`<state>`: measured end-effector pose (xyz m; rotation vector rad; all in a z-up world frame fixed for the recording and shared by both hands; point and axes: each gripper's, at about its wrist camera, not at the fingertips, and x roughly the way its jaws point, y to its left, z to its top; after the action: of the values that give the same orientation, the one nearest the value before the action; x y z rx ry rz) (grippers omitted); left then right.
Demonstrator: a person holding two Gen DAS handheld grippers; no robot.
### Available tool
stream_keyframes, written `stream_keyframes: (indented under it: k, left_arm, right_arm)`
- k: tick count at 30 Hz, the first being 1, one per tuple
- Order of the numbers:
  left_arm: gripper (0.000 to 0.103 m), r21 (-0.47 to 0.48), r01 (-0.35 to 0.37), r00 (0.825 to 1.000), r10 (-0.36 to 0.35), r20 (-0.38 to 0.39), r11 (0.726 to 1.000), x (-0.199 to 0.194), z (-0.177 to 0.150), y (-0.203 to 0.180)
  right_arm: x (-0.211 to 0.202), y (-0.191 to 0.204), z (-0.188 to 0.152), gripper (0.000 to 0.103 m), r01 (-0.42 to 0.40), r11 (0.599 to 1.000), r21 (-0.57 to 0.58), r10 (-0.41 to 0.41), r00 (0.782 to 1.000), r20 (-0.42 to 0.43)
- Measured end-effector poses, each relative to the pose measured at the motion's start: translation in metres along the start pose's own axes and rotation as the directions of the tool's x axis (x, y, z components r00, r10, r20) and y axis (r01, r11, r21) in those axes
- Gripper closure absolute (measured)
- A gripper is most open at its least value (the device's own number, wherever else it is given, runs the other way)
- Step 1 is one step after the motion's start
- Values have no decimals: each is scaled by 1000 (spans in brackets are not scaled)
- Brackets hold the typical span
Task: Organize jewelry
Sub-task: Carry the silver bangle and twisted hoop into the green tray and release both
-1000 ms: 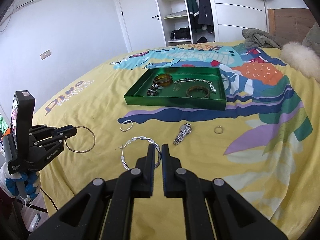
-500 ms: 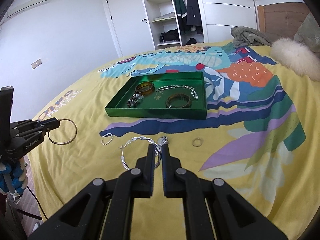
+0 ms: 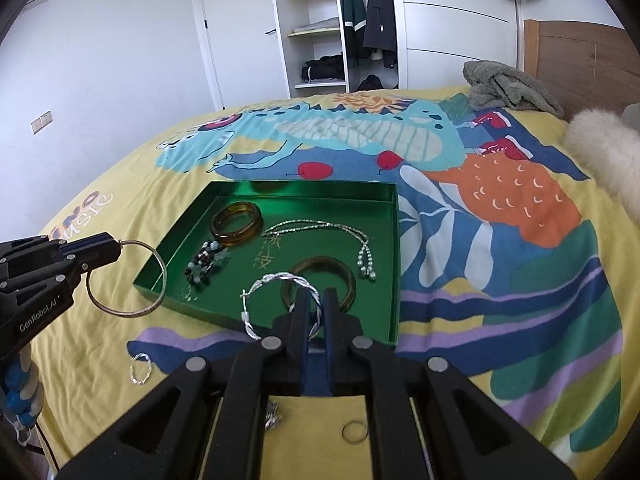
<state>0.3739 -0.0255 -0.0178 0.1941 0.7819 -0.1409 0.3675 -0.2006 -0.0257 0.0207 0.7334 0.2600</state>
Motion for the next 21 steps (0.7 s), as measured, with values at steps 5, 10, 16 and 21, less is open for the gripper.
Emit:
stream_keyframes:
  k: [5,10,16,21]
  left_arm:
    - [97,4,18,999,-18,-49,1000,49,12,-11]
    - [97,-9,20,994,-21,-111,1000,86,5,-12]
    - [97,-18,21,987,-23,-157,1000,107,-8,-11]
    - [97,-22,18,986,-21,-163,1000,113,-14,-12]
  right_arm:
    - [49,-4,13,97,8,1000,-20,-9,999,-50]
    - [93,-4,9,97,22,998,-67,-30,991,-127]
    - [121,0,-1,97,38,991,-130,-61,983,-172]
    - [130,7,3,98,76,974,-212,-114,979,-169]
